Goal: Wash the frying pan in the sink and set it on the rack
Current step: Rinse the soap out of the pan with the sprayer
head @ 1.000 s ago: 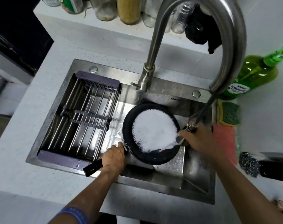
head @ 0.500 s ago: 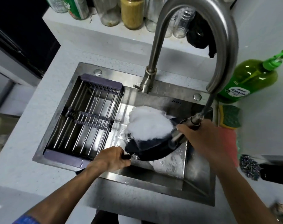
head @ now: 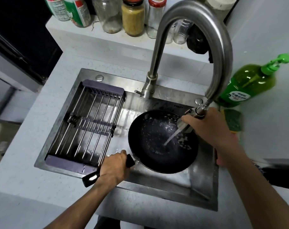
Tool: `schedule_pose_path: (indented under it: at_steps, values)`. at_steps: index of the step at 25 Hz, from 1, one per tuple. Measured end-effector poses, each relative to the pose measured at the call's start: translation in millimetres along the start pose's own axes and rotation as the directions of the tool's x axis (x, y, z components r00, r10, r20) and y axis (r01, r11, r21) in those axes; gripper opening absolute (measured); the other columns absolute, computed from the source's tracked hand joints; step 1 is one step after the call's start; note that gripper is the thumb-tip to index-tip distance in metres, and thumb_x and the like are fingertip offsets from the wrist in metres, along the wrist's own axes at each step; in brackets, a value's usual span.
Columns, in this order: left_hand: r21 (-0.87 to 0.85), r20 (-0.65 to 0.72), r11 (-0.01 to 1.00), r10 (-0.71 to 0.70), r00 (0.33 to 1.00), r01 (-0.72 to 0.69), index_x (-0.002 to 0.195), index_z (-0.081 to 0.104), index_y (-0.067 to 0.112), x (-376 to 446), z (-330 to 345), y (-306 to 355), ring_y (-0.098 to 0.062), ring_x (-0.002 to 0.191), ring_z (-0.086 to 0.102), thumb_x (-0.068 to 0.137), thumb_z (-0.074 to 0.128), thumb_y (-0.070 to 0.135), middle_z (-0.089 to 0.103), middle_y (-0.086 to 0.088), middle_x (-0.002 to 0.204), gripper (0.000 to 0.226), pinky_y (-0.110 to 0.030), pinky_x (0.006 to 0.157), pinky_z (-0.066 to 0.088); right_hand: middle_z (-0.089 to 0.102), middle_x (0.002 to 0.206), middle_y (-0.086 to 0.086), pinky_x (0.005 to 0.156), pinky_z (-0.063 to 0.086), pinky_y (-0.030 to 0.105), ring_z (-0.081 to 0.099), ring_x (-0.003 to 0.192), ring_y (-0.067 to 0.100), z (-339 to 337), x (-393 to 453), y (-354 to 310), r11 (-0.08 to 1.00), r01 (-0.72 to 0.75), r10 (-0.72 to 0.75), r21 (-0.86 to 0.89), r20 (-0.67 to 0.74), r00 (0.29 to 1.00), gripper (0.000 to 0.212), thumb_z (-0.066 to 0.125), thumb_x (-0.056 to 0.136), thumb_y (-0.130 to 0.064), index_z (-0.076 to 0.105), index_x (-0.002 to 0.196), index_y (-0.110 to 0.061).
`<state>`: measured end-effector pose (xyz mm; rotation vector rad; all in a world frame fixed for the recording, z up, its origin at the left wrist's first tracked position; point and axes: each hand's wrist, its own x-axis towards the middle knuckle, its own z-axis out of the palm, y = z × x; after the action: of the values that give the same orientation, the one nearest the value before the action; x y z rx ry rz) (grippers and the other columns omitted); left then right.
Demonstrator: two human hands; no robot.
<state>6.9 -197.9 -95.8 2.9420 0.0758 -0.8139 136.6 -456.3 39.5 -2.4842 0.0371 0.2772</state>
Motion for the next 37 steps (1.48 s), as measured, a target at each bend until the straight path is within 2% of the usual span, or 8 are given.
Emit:
schedule_pose_path:
  at_steps: [4, 9, 14, 18, 23, 28, 31, 37]
  values:
    - [-0.030, 0.009, 0.999, -0.031, 0.999, 0.031, 0.112, 0.048, 0.016, 3.5, 14.4, 5.8, -0.025, 0.092, 0.069, 0.083, 0.058, 0.028, 0.070, -0.004, 0.099, 0.032, -0.035, 0.074, 0.051, 0.062, 0.049, 0.005, 0.050, 0.047, 0.031, 0.058, 0.043, 0.017, 2.1, -0.5, 9.4, 0.994, -0.045, 0.029, 0.096, 0.161, 0.987, 0.033, 0.067, 0.074, -0.040, 0.065, 0.063, -0.010]
    - [-0.017, 0.003, 0.999, -0.031, 1.000, 0.031, 0.116, 0.047, 0.015, 3.2, 19.1, 6.2, -0.024, 0.090, 0.069, 0.086, 0.056, 0.026, 0.070, -0.004, 0.099, 0.033, -0.034, 0.074, 0.051, 0.059, 0.046, 0.011, 0.038, 0.037, 0.018, 0.050, 0.036, 0.014, 33.1, -3.1, -3.3, 0.948, -0.163, 0.055, 0.273, 0.365, 0.929, 0.026, 0.072, 0.078, -0.030, 0.072, 0.076, -0.004]
    - [-0.015, 0.012, 1.000, -0.017, 1.000, 0.017, 0.115, 0.047, 0.015, 3.1, 18.7, 3.5, -0.023, 0.090, 0.069, 0.086, 0.057, 0.025, 0.070, -0.004, 0.098, 0.032, -0.033, 0.074, 0.051, 0.062, 0.048, -0.006, 0.041, 0.041, 0.013, 0.053, 0.040, 0.002, 49.6, 14.6, -20.8, 0.890, -0.102, 0.000, 0.444, 0.225, 0.974, 0.006, 0.071, 0.084, -0.020, 0.075, 0.088, -0.022]
    - [0.000, 0.004, 1.000, -0.028, 1.000, 0.028, 0.116, 0.046, 0.015, 0.3, 15.0, -2.9, -0.023, 0.094, 0.068, 0.086, 0.061, 0.026, 0.069, -0.004, 0.103, 0.035, -0.033, 0.077, 0.051, 0.066, 0.061, -0.004, 0.057, 0.049, 0.033, 0.059, 0.053, 0.008, 35.1, 34.0, -6.9, 0.965, -0.035, 0.020, 0.259, 0.061, 0.998, 0.011, 0.069, 0.081, -0.031, 0.071, 0.081, -0.020]
    - [0.013, 0.006, 0.999, -0.033, 0.999, 0.033, 0.116, 0.046, 0.016, -4.5, 12.6, -7.1, -0.021, 0.096, 0.068, 0.088, 0.058, 0.025, 0.069, -0.004, 0.105, 0.032, -0.032, 0.078, 0.051, 0.065, 0.067, -0.002, 0.066, 0.048, 0.033, 0.061, 0.070, 0.015, 16.4, 31.8, 16.4, 0.996, 0.000, 0.001, -0.084, 0.007, 1.000, 0.025, 0.066, 0.071, -0.043, 0.068, 0.074, -0.019]
    - [0.023, -0.004, 0.999, -0.038, 0.999, 0.038, 0.117, 0.044, 0.017, -8.8, 15.5, -7.0, -0.020, 0.090, 0.070, 0.088, 0.055, 0.019, 0.070, -0.003, 0.100, 0.030, -0.031, 0.074, 0.052, 0.065, 0.064, 0.002, 0.063, 0.050, 0.039, 0.062, 0.069, 0.023, 6.9, 23.8, 19.8, 0.996, -0.023, 0.027, -0.081, 0.042, 0.999, 0.024, 0.066, 0.068, -0.040, 0.067, 0.064, -0.017]
    - [-0.009, 0.003, 0.998, -0.059, 0.998, 0.059, 0.117, 0.044, 0.017, -12.2, 17.3, -11.4, -0.020, 0.083, 0.070, 0.088, 0.055, 0.017, 0.070, -0.001, 0.092, 0.031, -0.031, 0.068, 0.051, 0.064, 0.057, -0.005, 0.060, 0.049, 0.036, 0.064, 0.063, 0.016, 10.5, 13.7, 21.3, 0.995, -0.021, 0.042, -0.101, 0.208, 0.977, 0.027, 0.065, 0.071, -0.044, 0.068, 0.060, -0.020]
    - [-0.041, -0.029, 0.995, -0.093, 0.995, 0.092, 0.114, 0.046, 0.016, -5.9, 22.6, -8.6, -0.021, 0.082, 0.070, 0.089, 0.059, 0.021, 0.070, -0.001, 0.092, 0.029, -0.031, 0.067, 0.051, 0.064, 0.058, -0.002, 0.068, 0.056, 0.044, 0.063, 0.063, 0.020, 1.4, 9.2, 23.1, 0.991, -0.050, 0.071, -0.123, 0.178, 0.981, 0.033, 0.062, 0.072, -0.045, 0.065, 0.061, -0.014]
